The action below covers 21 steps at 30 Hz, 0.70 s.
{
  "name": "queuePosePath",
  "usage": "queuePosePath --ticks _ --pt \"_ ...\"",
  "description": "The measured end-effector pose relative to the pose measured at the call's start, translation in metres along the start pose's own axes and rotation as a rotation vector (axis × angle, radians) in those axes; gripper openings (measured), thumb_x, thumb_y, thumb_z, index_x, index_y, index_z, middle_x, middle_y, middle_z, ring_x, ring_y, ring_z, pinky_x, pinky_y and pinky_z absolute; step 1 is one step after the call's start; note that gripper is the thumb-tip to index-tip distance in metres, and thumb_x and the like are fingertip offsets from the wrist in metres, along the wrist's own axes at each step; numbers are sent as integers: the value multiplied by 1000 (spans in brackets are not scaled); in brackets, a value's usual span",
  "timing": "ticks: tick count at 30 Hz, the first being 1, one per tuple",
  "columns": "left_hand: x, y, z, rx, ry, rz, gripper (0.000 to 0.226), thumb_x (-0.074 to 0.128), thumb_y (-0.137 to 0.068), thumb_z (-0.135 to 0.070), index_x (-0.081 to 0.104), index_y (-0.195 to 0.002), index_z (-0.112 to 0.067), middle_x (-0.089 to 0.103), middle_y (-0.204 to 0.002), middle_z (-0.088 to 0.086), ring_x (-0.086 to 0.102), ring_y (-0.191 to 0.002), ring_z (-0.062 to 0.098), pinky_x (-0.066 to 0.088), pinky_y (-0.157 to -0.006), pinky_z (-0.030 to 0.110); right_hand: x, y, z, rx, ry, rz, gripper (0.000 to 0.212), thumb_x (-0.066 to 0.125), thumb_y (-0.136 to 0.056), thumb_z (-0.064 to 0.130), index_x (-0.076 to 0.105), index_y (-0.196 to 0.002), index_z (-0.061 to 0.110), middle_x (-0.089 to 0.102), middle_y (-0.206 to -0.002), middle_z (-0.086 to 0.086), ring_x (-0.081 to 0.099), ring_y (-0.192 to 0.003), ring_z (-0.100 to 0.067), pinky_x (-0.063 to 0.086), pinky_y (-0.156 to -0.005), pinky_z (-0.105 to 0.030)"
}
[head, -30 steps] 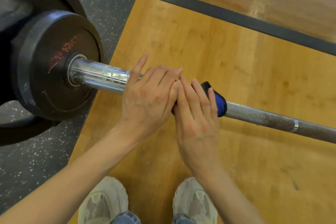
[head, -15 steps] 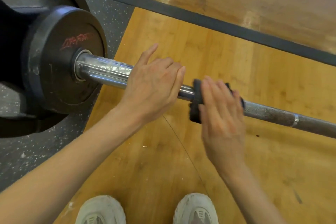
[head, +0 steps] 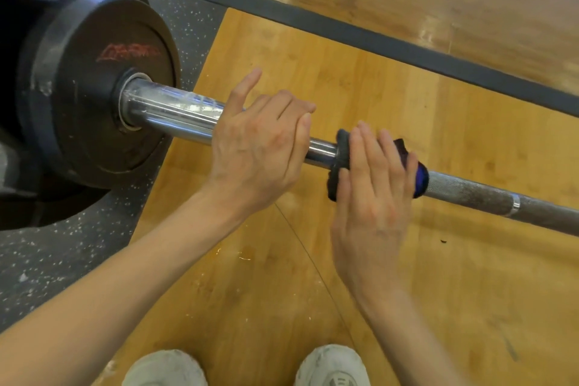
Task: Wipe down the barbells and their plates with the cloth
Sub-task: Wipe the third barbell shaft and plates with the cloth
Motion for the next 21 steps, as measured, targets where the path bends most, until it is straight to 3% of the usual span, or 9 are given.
queuePosePath --ticks 3,6,11,14,17,21 --pt "1 -8 3 12 -15 27 45 27 -105 -19 71 -103 -9 71 -95 5 66 -84 22 28 -118 44 17 -11 33 -30 -45 -5 42 31 -109 11 45 -148 1 47 -153 -12 38 -146 -29 19 -125 -49" --pt "2 -19 4 20 -34 71 47 26 -105 -20 71 -99 -9 71 -90 6 66 -81 23 27 -116 41 10 -15 10 -178 17 23 41 37 -110 12 43 -150 2 46 -153 -12 39 -145 -29 21 -124 -46" --pt "8 -35 9 -32 -25 136 56 19 -104 -25 71 -92 -9 68 -81 4 64 -77 24 26 -114 38 0 -11 -21 45 38 -52 43 41 -107 7 42 -150 1 44 -154 -13 35 -147 -31 15 -125 -49" --pt "12 -43 8 -42 -42 176 59 15 -104 -27 70 -93 -10 69 -84 4 65 -82 25 22 -117 39 24 -26 19 -15 -15 -77 47 52 -102 1 44 -148 0 45 -154 -13 37 -146 -31 16 -125 -48" --pt "9 -43 11 13 -82 150 56 18 -107 -26 71 -103 -11 70 -92 5 66 -90 25 18 -121 41 25 -33 8 -179 34 -56 45 51 -105 5 43 -149 2 45 -154 -11 39 -146 -29 21 -125 -46" --pt "9 -34 16 23 -83 58 53 19 -109 -25 69 -119 -9 72 -102 6 67 -95 23 18 -124 44 14 -23 -21 -47 73 -128 42 44 -107 5 42 -149 1 43 -155 -12 35 -147 -29 18 -125 -50"
Point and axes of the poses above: each hand's wrist, its own y-axis away from the middle knuckle, its own x-axis out of the palm, z = x × y, the point moved 5 cm from there along -y, towards the middle knuckle
